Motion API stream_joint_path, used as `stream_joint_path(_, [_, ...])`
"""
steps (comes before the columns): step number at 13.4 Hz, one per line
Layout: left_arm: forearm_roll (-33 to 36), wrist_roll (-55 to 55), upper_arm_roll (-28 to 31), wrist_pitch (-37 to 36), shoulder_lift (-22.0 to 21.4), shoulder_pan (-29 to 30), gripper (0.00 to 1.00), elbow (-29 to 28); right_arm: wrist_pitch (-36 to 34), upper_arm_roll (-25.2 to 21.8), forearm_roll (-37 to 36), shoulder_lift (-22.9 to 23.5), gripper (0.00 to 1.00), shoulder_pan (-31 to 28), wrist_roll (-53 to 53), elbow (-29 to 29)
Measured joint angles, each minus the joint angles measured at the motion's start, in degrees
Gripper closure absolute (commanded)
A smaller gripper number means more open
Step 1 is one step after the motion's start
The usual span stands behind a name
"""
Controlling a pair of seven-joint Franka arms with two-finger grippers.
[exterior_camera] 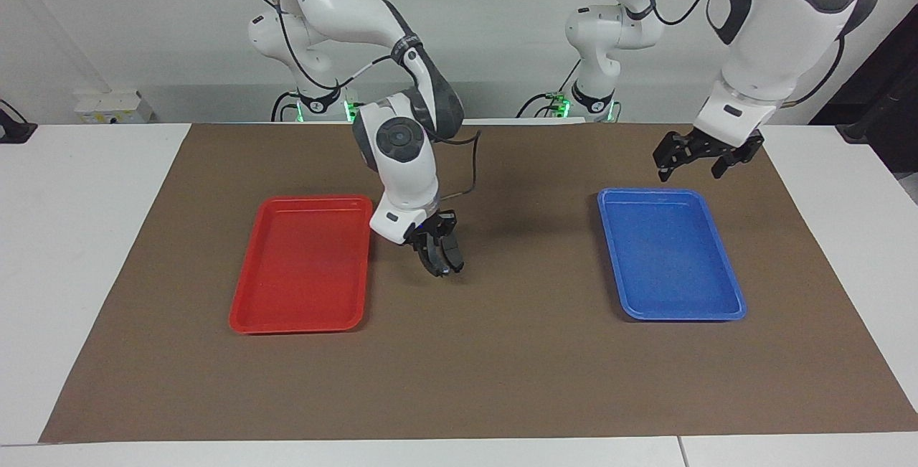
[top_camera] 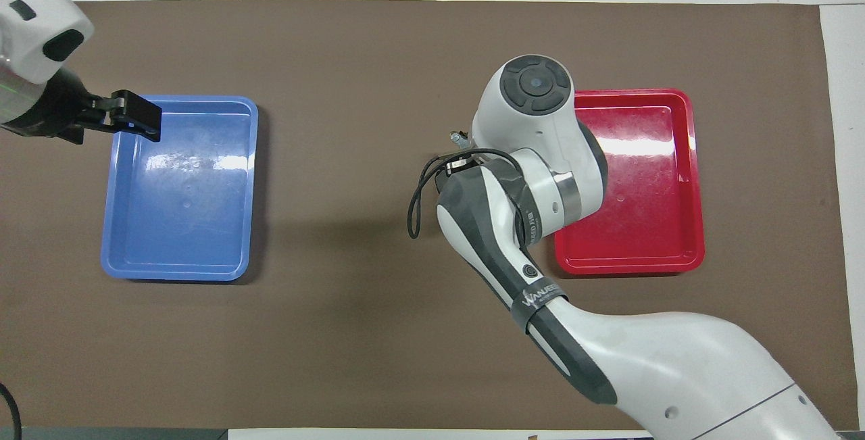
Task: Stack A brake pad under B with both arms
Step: 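Lower the curved silver shoe onto the dark pad with the right gripper and release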
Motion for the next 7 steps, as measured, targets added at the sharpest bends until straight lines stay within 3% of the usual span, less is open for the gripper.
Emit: stream_joint_path(7, [-1.5,0.2,0.1,1.0,-1.8,-0.5,0.01,-4.3,2.5,0.5,0.0,1.8,1.0,0.9,-1.4,-1.3])
